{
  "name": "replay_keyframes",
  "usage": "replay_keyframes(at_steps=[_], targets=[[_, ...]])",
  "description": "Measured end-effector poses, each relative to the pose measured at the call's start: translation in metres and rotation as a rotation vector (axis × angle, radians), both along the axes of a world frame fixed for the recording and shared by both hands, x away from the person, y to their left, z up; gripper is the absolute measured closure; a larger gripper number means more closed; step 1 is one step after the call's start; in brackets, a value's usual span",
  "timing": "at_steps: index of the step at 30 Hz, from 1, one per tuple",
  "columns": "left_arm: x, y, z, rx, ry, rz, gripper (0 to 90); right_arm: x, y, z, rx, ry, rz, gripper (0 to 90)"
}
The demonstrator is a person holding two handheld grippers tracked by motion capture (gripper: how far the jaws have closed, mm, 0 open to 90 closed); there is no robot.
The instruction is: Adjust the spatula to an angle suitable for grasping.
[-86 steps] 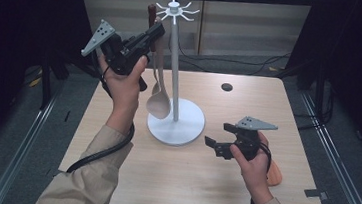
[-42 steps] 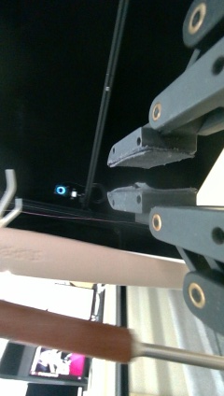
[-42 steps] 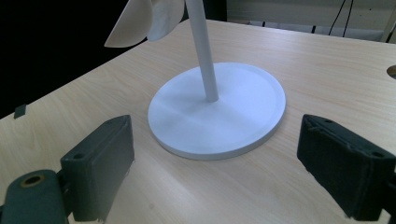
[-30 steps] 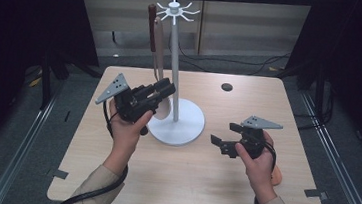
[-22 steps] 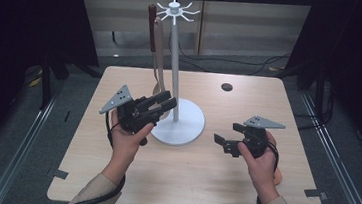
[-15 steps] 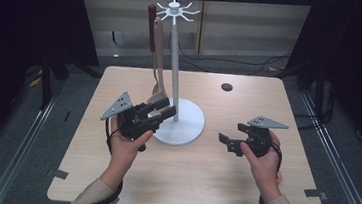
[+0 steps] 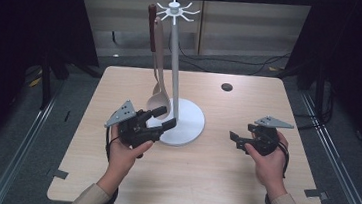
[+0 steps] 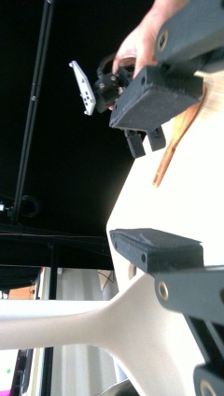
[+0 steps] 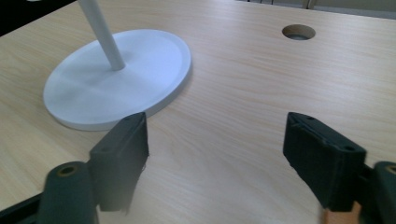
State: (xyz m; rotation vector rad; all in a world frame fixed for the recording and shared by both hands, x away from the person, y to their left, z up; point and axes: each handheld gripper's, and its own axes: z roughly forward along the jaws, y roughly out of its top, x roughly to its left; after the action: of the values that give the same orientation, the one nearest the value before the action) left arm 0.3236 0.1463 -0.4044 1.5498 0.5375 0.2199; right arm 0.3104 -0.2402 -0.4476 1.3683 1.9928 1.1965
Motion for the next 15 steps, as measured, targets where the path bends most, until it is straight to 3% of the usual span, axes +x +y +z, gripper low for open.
replay_keyframes(at_steps=[11,12,15], targets=[[-0.004,-0.004,-0.009,0.04,0.017,0.002,21.5,0.004,-0.032,-0.007,-0.003,0.084,-0.085,56.6],[-0.005,-0.006,-0.01,0.018,0.027,0.005,21.1,0.004,-0.033,-0.007,-0.012,0.087,-0.096,57.9],[-0.006,-0.005,-0.011,0.055,0.022,-0.005,19.4,0.005,-0.038,-0.01,-0.03,0.104,-0.106,64.8]])
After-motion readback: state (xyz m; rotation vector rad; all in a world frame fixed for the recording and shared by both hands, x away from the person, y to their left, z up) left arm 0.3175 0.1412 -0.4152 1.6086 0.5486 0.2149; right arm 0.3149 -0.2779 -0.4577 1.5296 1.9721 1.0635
